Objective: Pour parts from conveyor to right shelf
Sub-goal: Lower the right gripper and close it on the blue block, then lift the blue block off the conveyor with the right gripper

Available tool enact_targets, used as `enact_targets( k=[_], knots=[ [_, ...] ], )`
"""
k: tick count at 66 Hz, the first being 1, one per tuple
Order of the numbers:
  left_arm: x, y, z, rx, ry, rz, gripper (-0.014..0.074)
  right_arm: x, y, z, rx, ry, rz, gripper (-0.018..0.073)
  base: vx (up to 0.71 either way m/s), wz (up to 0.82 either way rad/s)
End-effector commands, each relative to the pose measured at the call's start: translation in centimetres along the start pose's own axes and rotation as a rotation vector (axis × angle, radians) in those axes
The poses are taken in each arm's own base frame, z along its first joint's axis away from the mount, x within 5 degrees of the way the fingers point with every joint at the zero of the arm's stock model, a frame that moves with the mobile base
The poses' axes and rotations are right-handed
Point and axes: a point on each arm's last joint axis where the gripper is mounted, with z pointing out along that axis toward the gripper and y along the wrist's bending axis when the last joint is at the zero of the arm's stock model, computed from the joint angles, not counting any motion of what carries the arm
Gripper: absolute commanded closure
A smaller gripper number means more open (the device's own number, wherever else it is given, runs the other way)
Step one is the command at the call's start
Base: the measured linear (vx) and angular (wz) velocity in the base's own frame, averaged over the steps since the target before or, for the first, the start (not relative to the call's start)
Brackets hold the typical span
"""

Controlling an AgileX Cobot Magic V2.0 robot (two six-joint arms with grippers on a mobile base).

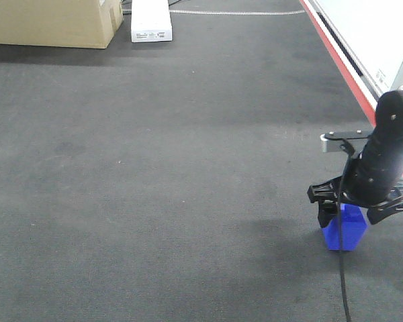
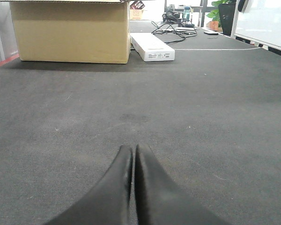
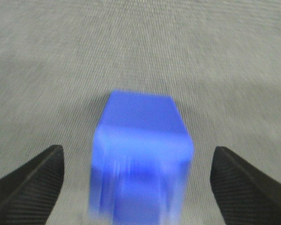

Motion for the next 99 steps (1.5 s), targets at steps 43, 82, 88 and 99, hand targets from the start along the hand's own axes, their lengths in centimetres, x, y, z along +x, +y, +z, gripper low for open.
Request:
enact_targets(
  k=[43, 82, 88, 99],
  knots=[
    [-1.3, -0.1, 0.0, 0.009, -0.082, -0.016, 0.0603, -0.5, -0.1, -0.8, 0.003, -0.034, 0.004, 0.0562, 0.0, 0.0],
    [-1.3, -0.1, 0.0, 0.009, -0.082, -0.016, 0.0603, 3.7, 0.2, -13.6, 0.026, -0.503, -0.081, 0.0568, 0.0, 0.0],
    [-1.3, -0.1, 0.0, 0.009, -0.082, -0.016, 0.0603, 6.4, 0.3, -15.9, 0.034, -0.678, -0.081, 0.0567, 0.0, 0.0],
    [-1.3, -0.1, 0.0, 0.009, -0.082, -0.016, 0.0603, 12.9, 0.4, -17.4, 0.049, -0.952, -0.079, 0.0567, 0.0, 0.0]
  ],
)
